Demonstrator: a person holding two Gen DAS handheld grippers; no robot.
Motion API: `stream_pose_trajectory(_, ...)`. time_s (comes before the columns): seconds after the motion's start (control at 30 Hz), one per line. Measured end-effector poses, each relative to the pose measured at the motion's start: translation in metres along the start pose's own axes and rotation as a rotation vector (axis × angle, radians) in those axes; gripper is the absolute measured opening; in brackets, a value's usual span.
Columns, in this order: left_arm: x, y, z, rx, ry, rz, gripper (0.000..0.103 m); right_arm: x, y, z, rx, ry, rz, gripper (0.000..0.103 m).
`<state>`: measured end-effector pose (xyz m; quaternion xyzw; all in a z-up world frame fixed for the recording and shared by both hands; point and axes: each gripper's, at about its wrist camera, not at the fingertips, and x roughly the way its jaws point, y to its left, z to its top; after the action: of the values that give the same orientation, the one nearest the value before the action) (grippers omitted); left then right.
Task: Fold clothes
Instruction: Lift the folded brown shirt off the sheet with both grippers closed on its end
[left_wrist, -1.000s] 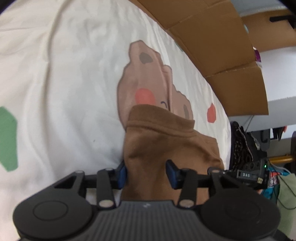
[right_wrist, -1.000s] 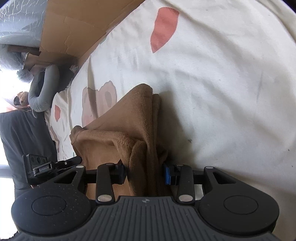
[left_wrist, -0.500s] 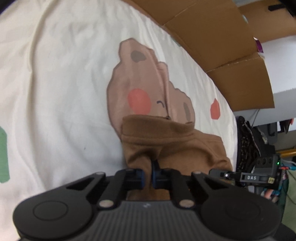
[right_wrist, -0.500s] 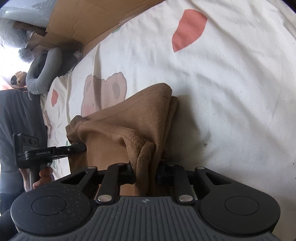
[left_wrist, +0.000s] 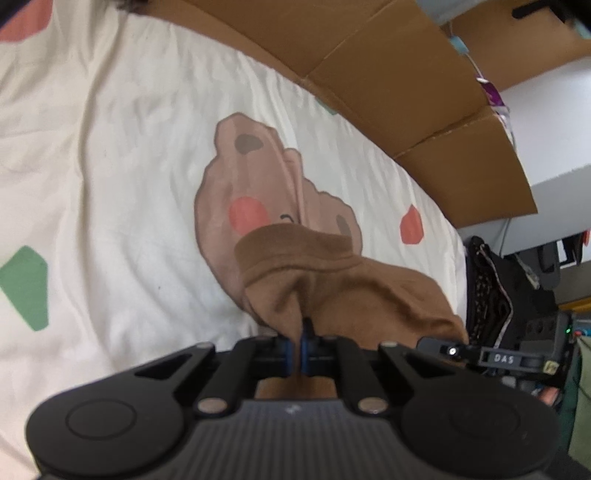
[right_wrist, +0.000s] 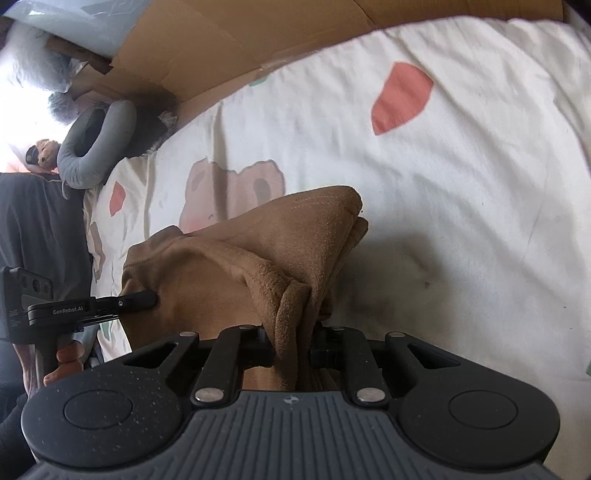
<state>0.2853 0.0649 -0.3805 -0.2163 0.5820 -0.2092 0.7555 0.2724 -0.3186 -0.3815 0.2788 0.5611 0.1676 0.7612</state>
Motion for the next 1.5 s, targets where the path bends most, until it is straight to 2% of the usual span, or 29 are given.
stream_pose_trajectory(0.47,-0.055,-0.059,-0.016,0.058,-0.017,0.095,0.004,-0.056,0.056,-0.02,-0.061,-0.054,-0.038,0.013)
stream_pose_trajectory(0.83,-0.116,-0.104,-0.015,0.073,-0.088,0.135,0.004,-0.11,0.101,-0.02,-0.119,-0.114,-0.034,0.013)
stream_pose_trajectory(1.03,-0.156,-0.138,-0.008,0.091,-0.158,0.119,0.004,-0.154,0.131,-0.008,-0.149,-0.183,-0.009,0.013)
stream_pose_trajectory(1.27,-0.208,-0.19,0.009,0.124,-0.219,0.112,0.004,-0.232,0.171,0.012,-0.171,-0.311,0.005,0.012)
stream_pose_trajectory(1.5,-0.254,-0.241,0.019,0.158,-0.256,0.107,0.004,-0.295,0.198,0.015,-0.174,-0.37,0.005,0.012)
